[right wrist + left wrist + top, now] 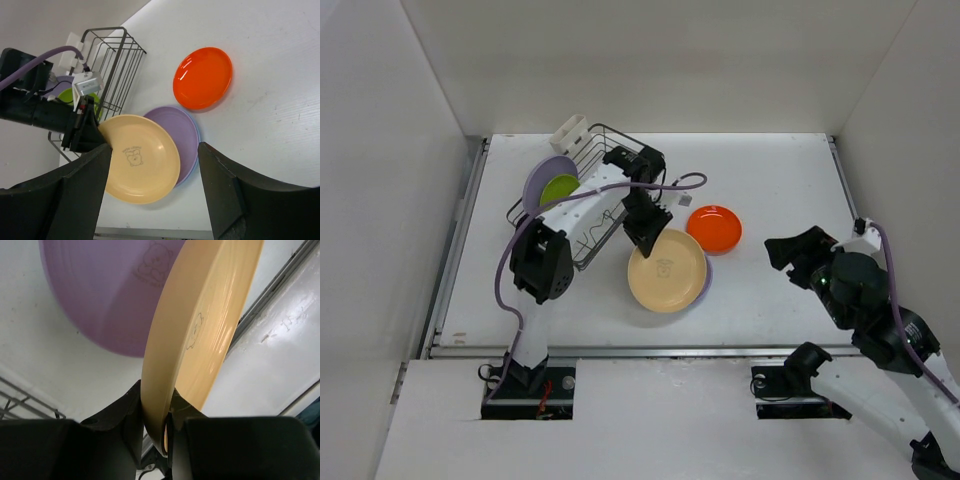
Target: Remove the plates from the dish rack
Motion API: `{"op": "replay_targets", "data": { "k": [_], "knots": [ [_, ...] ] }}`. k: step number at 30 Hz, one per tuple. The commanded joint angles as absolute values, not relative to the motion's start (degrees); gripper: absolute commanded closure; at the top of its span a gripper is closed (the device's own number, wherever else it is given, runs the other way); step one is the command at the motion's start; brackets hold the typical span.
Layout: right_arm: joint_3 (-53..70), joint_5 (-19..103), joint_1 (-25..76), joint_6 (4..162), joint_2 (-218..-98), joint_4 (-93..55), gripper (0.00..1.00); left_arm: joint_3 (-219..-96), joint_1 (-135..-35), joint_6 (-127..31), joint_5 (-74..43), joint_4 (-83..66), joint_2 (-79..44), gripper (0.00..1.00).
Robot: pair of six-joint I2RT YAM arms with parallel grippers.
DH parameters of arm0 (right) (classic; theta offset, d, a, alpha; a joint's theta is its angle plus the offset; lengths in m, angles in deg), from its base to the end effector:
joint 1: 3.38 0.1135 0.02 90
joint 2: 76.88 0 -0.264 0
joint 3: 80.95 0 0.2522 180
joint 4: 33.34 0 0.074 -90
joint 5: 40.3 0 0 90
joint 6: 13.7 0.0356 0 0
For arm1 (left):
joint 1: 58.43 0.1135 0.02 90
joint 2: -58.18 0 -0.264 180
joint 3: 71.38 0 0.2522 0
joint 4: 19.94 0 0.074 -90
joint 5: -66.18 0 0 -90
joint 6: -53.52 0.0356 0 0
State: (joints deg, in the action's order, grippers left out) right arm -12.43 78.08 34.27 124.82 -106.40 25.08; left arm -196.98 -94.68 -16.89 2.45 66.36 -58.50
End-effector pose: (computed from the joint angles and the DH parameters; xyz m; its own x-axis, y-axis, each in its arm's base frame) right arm 0.0781 0.0389 0.3673 -0.3111 0.5925 -0.7431 0.0763 0.7949 0.6019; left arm 0.3220 -0.2556 0.2851 -0.5375 0.7669 -0.3507 0.8369 0.4340 -0.3337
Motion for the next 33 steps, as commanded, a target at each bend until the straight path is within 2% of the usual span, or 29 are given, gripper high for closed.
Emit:
{"op": "replay_targets", "data": {
  "k": [1,5,7,8,9,12,14,22,27,32,33],
  "knots": [
    [-12.70,78.27,34.77,127.02,-105.71,28.58,0.24,-197.91,-94.37,-16.61,7.56,65.20,-58.79,0.93],
    [-12.70,78.27,34.77,127.02,-104.66,30.25,0.24,-197.91,-94.37,-16.62,5.02,65.19,-61.26,0.80],
    [-12.70,78.27,34.77,127.02,-104.65,30.25,0.24,-197.91,-94.37,-16.62,3.79,65.19,-63.10,0.64],
    [-12.70,78.27,34.77,127.02,-105.18,30.78,0.24,-198.52,-94.37,-16.62,3.00,65.19,-63.11,0.52],
    [-12.70,78.27,34.77,127.02,-105.18,30.78,0.24,-198.52,-94.37,-16.62,2.12,65.19,-63.89,0.44],
    [-12.09,77.48,34.77,127.02,-106.41,30.78,0.24,-199.92,-94.37,-17.84,-1.75,65.19,-64.60,0.29],
    [-12.09,77.48,34.77,126.40,-106.41,30.78,0.24,-200.55,-94.37,-17.85,-3.24,64.67,-64.60,0.25],
    [-13.84,75.46,34.77,126.40,-106.41,30.17,0.24,-200.28,-95.43,-18.55,-7.03,62.65,-63.20,0.23],
    [-13.84,74.14,34.77,126.40,-106.41,29.64,0.24,-202.66,-95.43,-19.78,-10.27,65.02,-58.03,0.23],
    [-15.16,71.78,34.77,124.30,-110.26,26.66,0.23,-201.07,-94.47,-22.24,-30.81,60.72,-45.54,0.08],
    [-15.77,70.98,34.77,124.29,-111.06,25.95,0.23,-200.46,-93.42,-22.24,-33.63,60.19,-44.57,0.08]
  ]
}}
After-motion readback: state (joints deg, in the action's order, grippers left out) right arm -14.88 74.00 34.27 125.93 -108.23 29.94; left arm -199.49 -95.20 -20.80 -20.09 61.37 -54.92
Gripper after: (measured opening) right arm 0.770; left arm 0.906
